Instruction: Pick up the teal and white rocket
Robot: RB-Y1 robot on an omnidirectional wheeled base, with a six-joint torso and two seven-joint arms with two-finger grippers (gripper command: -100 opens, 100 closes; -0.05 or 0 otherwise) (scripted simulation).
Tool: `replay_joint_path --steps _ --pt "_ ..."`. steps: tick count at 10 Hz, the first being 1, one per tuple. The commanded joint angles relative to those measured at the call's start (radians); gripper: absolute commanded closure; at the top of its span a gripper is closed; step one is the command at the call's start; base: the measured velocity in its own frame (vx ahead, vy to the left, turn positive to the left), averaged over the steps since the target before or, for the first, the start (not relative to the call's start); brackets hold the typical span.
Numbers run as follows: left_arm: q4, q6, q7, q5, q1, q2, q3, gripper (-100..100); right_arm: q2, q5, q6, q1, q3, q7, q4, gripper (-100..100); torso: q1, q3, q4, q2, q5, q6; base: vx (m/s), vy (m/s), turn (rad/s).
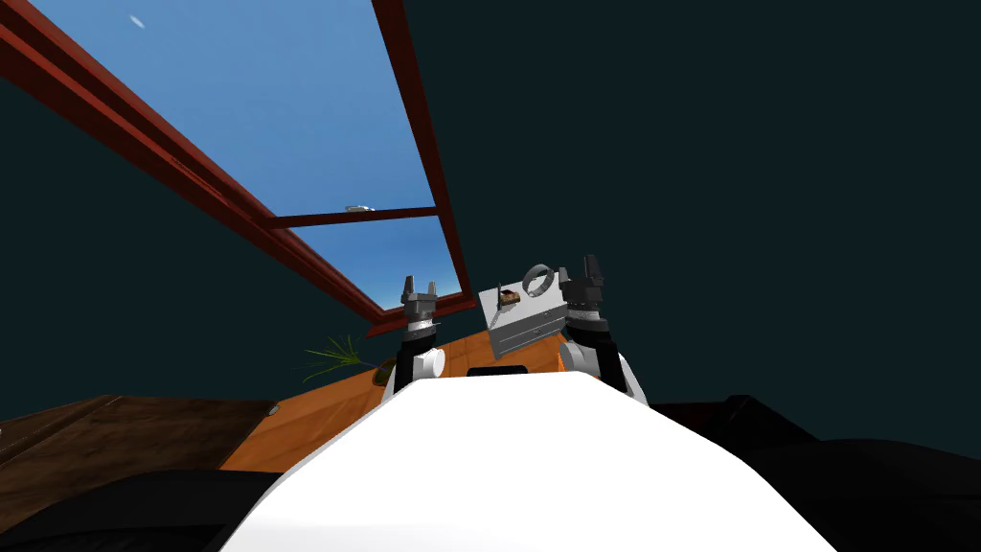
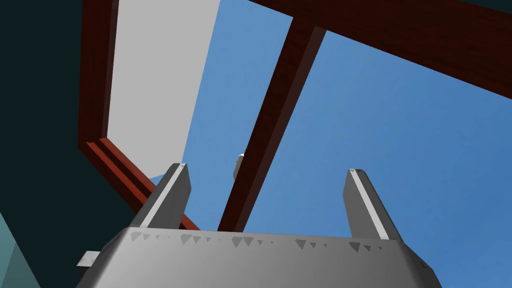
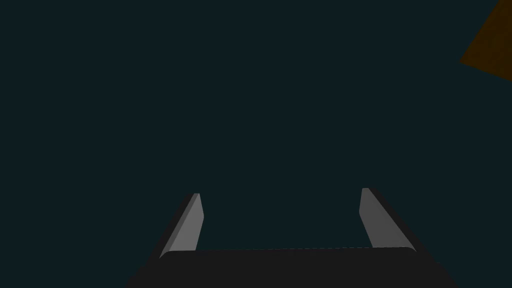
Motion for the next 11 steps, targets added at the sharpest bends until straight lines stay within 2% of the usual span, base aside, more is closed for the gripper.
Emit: replay_joint_path --steps 1,6,11 --pt "0.000 0.000 0.000 0.000 0.000 0.000 0.000 0 -0.039 -0.013 -0.003 -0.008 0.007 -0.016 0.020 -100 0.000 0.000 0.000 0.000 0.000 0.000 0.000 -0.007 0.049" --pt "0.000 0.000 0.000 0.000 0.000 0.000 0.000 0 -0.095 -0.075 -0.018 -0.043 0.038 -0.089 0.108 -100 -0.001 0.000 0.000 -0.001 0.000 0.000 0.006 -0.020 0.081" --pt "0.000 0.000 0.000 0.000 0.000 0.000 0.000 0 -0.117 -0.170 -0.043 -0.095 0.087 -0.203 0.235 -100 -0.002 0.000 0.000 -0.001 0.000 0.000 0.004 -0.031 0.123"
